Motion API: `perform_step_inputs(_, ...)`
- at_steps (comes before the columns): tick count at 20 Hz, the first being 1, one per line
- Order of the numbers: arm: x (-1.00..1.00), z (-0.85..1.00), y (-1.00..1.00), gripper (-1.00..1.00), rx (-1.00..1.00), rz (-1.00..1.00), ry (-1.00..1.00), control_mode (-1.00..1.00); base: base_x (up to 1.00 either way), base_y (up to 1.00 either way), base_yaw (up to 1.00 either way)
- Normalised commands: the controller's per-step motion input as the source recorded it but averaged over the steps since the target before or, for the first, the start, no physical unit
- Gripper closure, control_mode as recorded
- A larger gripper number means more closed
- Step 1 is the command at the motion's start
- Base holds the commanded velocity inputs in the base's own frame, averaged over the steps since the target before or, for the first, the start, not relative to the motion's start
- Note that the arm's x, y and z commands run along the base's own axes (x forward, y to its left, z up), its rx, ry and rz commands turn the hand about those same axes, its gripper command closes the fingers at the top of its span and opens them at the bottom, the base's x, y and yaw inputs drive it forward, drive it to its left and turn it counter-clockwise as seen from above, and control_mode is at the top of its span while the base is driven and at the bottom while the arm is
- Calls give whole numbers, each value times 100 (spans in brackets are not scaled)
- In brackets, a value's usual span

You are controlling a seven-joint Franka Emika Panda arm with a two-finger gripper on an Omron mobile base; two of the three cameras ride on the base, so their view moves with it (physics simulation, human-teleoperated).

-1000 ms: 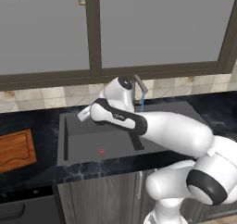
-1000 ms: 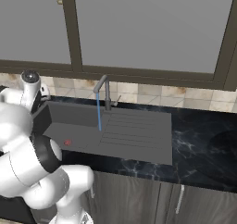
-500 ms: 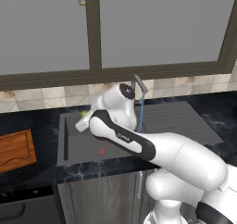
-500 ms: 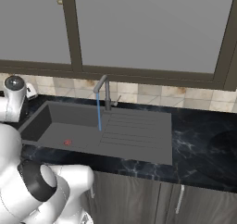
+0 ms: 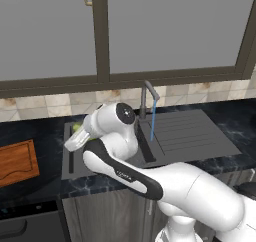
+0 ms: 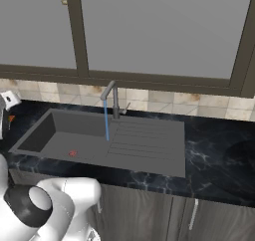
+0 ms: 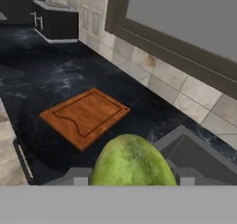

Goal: Pick the mango from the sink and place it on the cutting board to airdry. Then turn off the sink faucet.

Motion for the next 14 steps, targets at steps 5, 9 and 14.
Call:
perform_step_inputs(5, -12, 30, 53, 100, -5, 0, 3, -100, 0, 0, 0)
perform_step_inputs(9, -10, 2, 50, 100, -8, 0, 0, -100, 0, 0, 0)
perform_step_inputs(14, -16, -26, 44, 100, -13, 0, -12, -100, 0, 0, 0)
